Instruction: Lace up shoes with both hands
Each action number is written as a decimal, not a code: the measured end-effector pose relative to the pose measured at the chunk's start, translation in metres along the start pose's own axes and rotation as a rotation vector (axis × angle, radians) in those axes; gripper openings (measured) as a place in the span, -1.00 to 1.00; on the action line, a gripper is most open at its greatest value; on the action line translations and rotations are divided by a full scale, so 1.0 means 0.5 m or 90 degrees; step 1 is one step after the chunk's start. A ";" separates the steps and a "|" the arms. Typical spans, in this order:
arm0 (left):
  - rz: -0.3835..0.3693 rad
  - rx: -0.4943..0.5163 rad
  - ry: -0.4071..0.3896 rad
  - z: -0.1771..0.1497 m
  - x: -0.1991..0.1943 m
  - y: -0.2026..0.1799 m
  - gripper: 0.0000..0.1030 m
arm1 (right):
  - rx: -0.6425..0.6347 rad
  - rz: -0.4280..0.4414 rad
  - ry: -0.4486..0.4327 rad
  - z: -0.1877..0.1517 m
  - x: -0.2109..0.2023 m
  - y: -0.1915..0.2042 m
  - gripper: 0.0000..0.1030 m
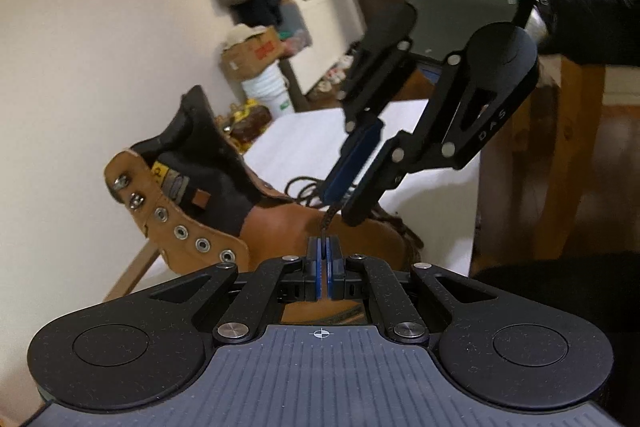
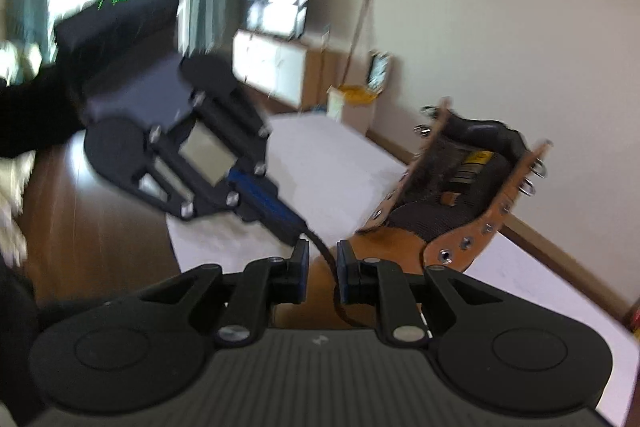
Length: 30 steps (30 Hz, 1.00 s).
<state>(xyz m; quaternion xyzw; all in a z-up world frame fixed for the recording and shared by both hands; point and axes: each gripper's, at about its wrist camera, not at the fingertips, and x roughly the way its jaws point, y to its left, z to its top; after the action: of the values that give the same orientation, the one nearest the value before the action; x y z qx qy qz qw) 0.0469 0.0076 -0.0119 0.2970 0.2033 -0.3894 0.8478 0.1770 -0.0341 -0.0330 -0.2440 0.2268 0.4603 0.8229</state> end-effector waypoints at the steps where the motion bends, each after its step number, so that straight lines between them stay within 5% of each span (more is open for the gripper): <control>1: -0.005 0.006 0.005 0.000 0.002 0.001 -0.96 | -0.026 -0.001 0.014 0.005 0.005 0.006 -0.67; 9: -0.026 0.019 0.017 -0.005 0.018 0.007 -0.96 | -0.128 -0.007 0.071 0.012 0.032 0.030 -0.67; 17: -0.027 -0.002 0.007 -0.011 0.027 0.014 -0.96 | -0.116 0.010 0.086 0.000 0.045 0.027 -0.93; 30: 0.086 -0.208 0.012 -0.022 0.033 0.110 -0.44 | 0.006 -0.098 0.088 0.027 0.072 -0.054 -0.94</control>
<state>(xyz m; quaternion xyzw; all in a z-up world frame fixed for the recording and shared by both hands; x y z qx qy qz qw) 0.0990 0.0346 -0.0106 0.1718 0.2517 -0.2905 0.9070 0.2195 -0.0147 -0.0386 -0.2880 0.2656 0.3770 0.8393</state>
